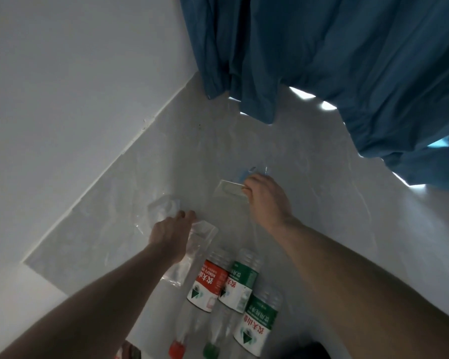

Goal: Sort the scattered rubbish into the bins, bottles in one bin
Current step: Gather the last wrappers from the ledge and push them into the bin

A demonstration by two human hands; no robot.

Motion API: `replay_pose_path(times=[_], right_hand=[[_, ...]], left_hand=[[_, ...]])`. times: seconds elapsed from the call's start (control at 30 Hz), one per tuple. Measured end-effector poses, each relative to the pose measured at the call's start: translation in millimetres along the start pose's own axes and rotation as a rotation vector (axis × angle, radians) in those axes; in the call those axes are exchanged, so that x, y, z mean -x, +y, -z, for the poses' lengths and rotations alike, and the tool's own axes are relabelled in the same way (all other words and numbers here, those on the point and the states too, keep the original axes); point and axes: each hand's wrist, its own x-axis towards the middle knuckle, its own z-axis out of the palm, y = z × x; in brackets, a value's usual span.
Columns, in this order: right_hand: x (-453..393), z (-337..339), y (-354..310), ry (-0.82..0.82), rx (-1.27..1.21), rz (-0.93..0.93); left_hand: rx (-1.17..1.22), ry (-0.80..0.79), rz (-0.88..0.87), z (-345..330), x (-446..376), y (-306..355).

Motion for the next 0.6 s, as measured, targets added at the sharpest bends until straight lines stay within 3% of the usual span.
replay_pose_path(times=[0.27, 0.37, 0.47, 0.53, 0.6], right_hand=[[23, -5, 7, -0.439, 0.268, -0.119], [22, -22, 9, -0.384, 0.309, -0.179], [20, -31, 10, -0.198, 0.362, -0.049], [20, -26, 13, -0.019, 0.132, -0.11], [25, -16, 12, 0.04, -0.023, -0.177]], left_hand=[[0.01, 0.022, 0.048, -2, 3, 1], [0.01, 0.01, 0.039, -3, 2, -2], [0.001, 0.029, 0.032, -5, 4, -2], [0.007, 0.047, 0.03, -6, 5, -2], [0.026, 0.061, 0.037, -7, 11, -3]])
